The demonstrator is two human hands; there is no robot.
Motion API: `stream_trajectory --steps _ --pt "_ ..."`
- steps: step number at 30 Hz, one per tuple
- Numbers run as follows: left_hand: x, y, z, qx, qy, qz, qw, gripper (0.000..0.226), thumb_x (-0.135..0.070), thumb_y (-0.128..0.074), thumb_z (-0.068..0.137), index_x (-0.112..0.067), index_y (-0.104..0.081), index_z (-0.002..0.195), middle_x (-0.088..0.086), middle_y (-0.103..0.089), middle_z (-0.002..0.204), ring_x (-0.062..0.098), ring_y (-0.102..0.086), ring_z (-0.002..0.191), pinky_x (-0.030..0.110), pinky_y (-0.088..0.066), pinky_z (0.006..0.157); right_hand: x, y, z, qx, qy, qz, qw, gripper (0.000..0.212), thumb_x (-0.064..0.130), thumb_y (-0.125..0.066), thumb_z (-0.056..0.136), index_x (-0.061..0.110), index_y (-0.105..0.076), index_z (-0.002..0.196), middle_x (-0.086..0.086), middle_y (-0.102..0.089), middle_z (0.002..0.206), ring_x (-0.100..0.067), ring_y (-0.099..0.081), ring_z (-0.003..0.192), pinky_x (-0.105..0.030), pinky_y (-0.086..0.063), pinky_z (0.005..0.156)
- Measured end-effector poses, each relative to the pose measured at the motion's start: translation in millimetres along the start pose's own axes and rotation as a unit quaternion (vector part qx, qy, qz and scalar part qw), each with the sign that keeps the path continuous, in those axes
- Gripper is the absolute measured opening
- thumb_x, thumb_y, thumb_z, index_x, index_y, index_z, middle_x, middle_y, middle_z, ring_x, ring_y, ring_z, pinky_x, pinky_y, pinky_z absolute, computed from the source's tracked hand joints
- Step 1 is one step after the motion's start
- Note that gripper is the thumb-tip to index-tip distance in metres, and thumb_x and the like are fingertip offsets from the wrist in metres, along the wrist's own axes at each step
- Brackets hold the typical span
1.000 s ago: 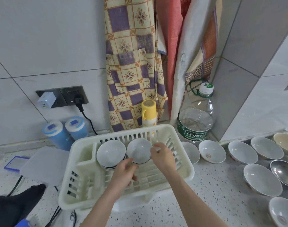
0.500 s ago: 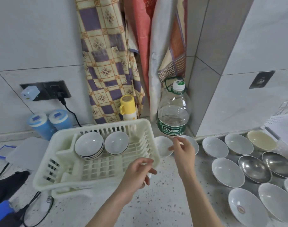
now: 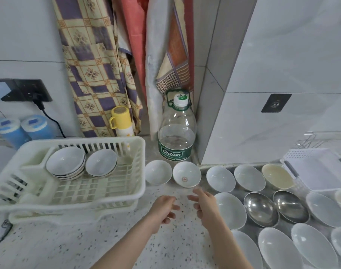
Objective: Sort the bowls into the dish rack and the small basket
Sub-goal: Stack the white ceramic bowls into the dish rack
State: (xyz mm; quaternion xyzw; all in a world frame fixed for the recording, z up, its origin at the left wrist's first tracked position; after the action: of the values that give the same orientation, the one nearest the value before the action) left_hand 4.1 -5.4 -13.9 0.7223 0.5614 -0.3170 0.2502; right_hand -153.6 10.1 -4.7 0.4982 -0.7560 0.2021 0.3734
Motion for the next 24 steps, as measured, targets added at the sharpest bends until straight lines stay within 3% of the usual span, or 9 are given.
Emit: stream_trajectory --steps 3,6,11,15,19,24 --pt "-1.8 3.0 26.6 -0.053 0.057 -0.214 0.974 0.015 -0.022 -0.053 0.100 -0.009 -0.051 0.107 0.012 -0.066 0.091 0.016 -0.052 0.055 0.019 -0.031 0.035 -7.1 0.2 11.9 0.043 -0.054 0.057 0.996 0.014 0.020 -0.056 0.094 0.008 -0.058 0.100 -0.011 -0.074 0.090 -0.011 -0.037 0.042 -0.016 -0.023 0.034" --pt "-4.7 7.3 45.9 -0.102 0.068 -0.319 0.940 0.027 -0.022 -0.060 0.097 -0.009 -0.049 0.116 0.014 -0.057 0.087 0.017 -0.053 0.059 0.015 -0.031 0.031 -12.4 -0.2 21.5 0.060 -0.096 0.090 0.990 0.012 0.019 -0.057 0.094 0.009 -0.054 0.100 -0.011 -0.075 0.092 -0.012 -0.039 0.044 -0.015 -0.022 0.034" --pt "-8.4 6.5 68.5 -0.112 0.058 -0.355 0.926 0.021 -0.023 -0.056 0.099 -0.013 -0.051 0.116 0.014 -0.063 0.083 0.012 -0.054 0.048 0.014 -0.031 0.032 -6.2 -2.1 42.1 0.057 -0.102 0.063 0.991 0.014 0.030 -0.056 0.097 0.018 -0.053 0.103 -0.010 -0.072 0.103 -0.012 -0.043 0.046 -0.017 -0.024 0.035" --pt "-9.4 8.7 81.3 -0.140 0.045 -0.350 0.925 0.009 -0.015 -0.050 0.100 -0.011 -0.054 0.107 0.018 -0.066 0.085 0.009 -0.051 0.043 0.014 -0.030 0.031 -2.3 -5.3 57.8 0.030 -0.089 0.025 0.995 0.022 0.029 -0.054 0.097 0.015 -0.052 0.114 -0.010 -0.070 0.103 -0.014 -0.044 0.053 -0.018 -0.027 0.037" --pt "-11.6 10.6 84.0 -0.161 0.031 -0.355 0.920 0.016 -0.002 -0.045 0.096 -0.008 -0.054 0.108 0.019 -0.065 0.087 0.009 -0.043 0.049 0.013 -0.027 0.030 0.4 -9.9 67.1 0.024 -0.070 0.014 0.997 0.015 0.022 -0.050 0.096 0.015 -0.057 0.107 -0.006 -0.070 0.094 -0.014 -0.043 0.052 -0.019 -0.026 0.040" --pt "-7.3 14.8 72.7 -0.164 0.027 -0.346 0.924 0.020 -0.002 -0.042 0.097 -0.008 -0.051 0.114 0.023 -0.065 0.089 0.002 -0.035 0.032 0.014 -0.025 0.029 0.1 -17.0 71.6 0.010 -0.042 -0.007 0.999 0.020 0.018 -0.048 0.094 0.016 -0.056 0.112 -0.005 -0.069 0.092 -0.015 -0.044 0.055 -0.022 -0.030 0.040"
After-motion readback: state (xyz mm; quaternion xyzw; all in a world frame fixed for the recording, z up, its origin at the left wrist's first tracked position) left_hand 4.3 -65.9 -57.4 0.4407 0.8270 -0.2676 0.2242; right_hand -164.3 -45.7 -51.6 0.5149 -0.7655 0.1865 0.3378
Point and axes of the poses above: each hand's wrist, its own z-axis towards the middle knuckle, its own y-axis out of the back of the hand, x = y × z, the point moved 2 cm from there along z, towards the middle knuckle
